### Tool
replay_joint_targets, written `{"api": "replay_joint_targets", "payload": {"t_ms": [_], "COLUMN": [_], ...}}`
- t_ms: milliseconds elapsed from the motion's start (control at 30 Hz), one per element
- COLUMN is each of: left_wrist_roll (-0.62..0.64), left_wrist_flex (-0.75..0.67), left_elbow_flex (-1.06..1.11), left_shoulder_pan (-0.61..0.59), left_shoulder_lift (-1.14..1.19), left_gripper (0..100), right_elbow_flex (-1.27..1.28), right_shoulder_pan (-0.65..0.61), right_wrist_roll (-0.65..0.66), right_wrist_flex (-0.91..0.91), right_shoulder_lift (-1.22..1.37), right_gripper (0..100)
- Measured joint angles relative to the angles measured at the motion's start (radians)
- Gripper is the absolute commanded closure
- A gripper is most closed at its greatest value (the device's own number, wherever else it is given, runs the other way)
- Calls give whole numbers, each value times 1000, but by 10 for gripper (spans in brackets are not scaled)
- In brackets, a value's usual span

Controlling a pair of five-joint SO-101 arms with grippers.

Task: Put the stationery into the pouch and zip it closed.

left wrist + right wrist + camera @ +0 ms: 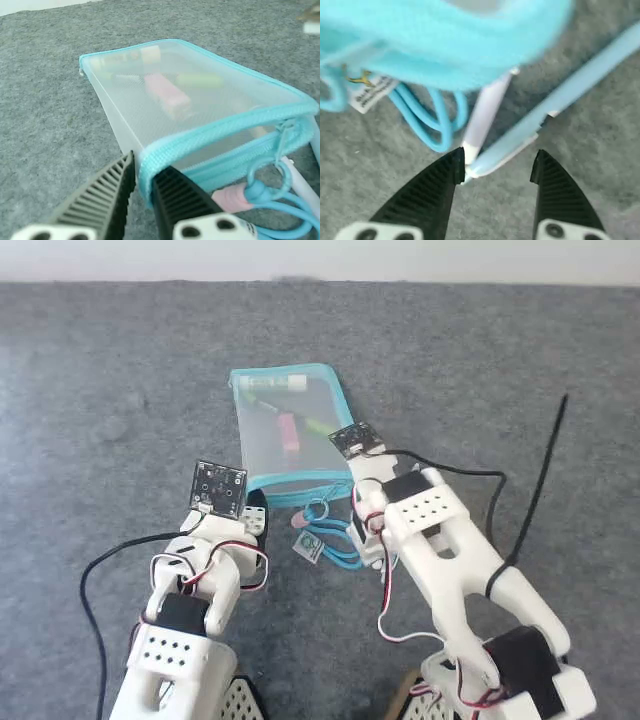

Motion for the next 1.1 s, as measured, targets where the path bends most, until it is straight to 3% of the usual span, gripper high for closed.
{"api": "replay_joint_targets", "payload": {"t_ms": [700,900,1100], "left_wrist_roll": [-2,-2,-2], "left_wrist_flex": [0,0,0], "left_elbow_flex": [0,0,0], "left_shoulder_pan": [0,0,-2], "left_shoulder_lift": [0,0,0], "left_gripper": [989,989,989], "right_elbow_flex": [167,169,100], "right_shoulder_pan": [81,97,199], "right_wrist_roll": [-69,-69,-71], "right_wrist_flex": [-175,-183,-173], "right_shoulder_lift": [-2,12,115], "right_gripper": [776,925,938]}}
